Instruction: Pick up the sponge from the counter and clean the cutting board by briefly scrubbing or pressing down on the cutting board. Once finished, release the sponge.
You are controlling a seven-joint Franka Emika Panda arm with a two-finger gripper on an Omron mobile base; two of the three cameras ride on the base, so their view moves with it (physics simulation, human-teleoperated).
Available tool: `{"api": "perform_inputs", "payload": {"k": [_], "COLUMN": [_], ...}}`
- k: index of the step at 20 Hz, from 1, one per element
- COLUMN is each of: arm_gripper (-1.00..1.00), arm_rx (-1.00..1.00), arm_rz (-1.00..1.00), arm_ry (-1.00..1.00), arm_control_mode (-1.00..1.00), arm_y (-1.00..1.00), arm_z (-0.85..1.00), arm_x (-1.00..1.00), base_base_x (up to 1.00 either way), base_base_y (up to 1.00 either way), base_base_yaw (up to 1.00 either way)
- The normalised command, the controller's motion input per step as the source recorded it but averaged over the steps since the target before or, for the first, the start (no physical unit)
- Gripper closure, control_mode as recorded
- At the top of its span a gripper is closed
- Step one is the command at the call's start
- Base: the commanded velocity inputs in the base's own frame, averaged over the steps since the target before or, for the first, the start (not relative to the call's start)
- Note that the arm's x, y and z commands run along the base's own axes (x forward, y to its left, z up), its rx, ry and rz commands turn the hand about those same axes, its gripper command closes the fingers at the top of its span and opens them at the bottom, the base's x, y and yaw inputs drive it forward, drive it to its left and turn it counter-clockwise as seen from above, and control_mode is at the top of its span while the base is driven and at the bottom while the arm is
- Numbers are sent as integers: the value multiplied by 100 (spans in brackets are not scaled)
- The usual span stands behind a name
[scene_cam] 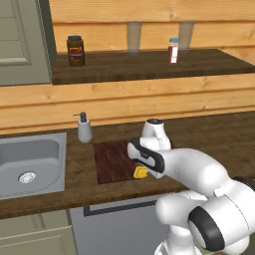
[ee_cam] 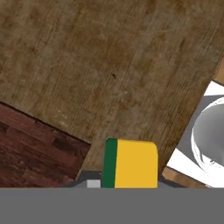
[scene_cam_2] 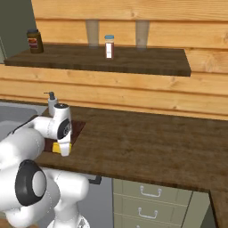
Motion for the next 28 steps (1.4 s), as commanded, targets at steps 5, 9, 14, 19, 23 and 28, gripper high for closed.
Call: {"api": "perform_inputs", "payload": {"k": [5, 9, 14, 19, 23, 28], "arm_gripper": [100, 100, 100, 100, 100, 100], "arm_rx": [-3, -1, -1, -1, 0, 0], "arm_rz": [-14, -11, -4, -1, 0, -1], "arm_ry": [2, 0, 0, 0, 0, -1], "arm_control_mode": [-100, -100, -100, -100, -100, -100], "arm_y": [0, 5, 27, 29, 18, 7], "arm_z": [-1, -6, -20, -17, -12, -10], "arm_x": [11, 4, 0, 8, 27, 29], "base_base_x": [0, 0, 0, 0, 0, 0], "base_base_y": [0, 0, 0, 0, 0, 0], "base_base_yaw": [0, 0, 0, 0, 0, 0]}}
